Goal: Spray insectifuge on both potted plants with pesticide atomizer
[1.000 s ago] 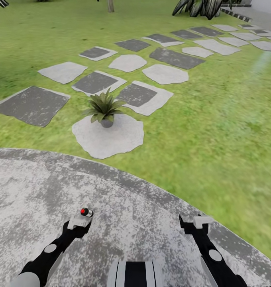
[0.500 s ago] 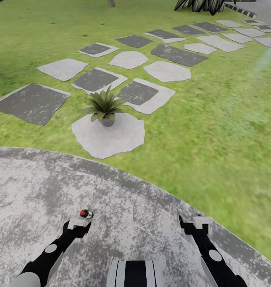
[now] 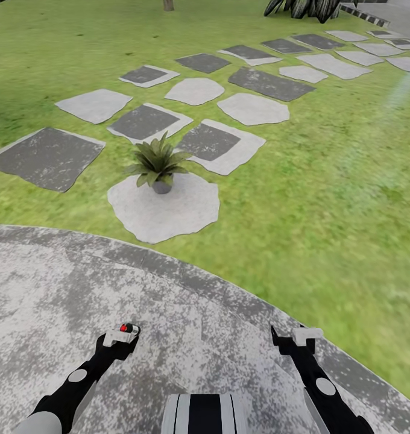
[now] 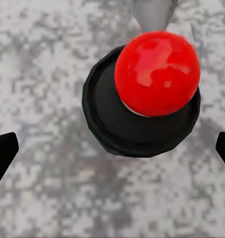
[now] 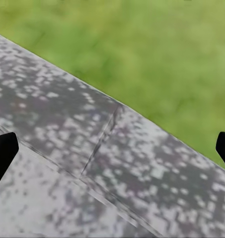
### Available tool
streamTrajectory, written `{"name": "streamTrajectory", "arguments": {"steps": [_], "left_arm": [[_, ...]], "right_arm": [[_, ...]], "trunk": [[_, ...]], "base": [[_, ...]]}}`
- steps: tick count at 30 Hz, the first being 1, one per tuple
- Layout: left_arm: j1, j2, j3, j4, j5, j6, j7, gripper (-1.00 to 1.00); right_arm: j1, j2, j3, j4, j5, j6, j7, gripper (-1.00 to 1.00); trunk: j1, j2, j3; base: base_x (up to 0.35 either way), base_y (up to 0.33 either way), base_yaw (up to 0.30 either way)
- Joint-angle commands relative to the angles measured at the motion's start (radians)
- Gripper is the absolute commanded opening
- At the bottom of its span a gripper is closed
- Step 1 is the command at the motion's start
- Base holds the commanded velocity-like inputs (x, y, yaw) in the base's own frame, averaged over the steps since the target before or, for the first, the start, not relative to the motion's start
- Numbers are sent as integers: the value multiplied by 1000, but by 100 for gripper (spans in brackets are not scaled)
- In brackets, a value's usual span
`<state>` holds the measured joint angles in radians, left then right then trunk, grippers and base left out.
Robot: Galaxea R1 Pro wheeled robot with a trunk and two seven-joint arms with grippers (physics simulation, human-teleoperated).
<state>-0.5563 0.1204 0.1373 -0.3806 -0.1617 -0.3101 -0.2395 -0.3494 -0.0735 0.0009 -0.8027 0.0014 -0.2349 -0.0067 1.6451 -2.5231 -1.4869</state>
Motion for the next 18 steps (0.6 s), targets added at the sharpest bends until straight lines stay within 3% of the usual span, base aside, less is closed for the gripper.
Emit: {"name": "streamTrajectory", "arguments": {"steps": [1, 18], "left_arm": [[-1, -1, 8, 0, -10, -4, -6, 100], [-1, -1, 8, 0, -10, -4, -6, 100]], "right_arm": [[0, 0, 0, 1, 0, -3, 0, 100], [0, 0, 0, 3, 1, -3, 0, 100]], "trunk": [[0, 0, 0], [0, 0, 8]], "base": [[18, 0, 0], [2, 0, -16]]}}
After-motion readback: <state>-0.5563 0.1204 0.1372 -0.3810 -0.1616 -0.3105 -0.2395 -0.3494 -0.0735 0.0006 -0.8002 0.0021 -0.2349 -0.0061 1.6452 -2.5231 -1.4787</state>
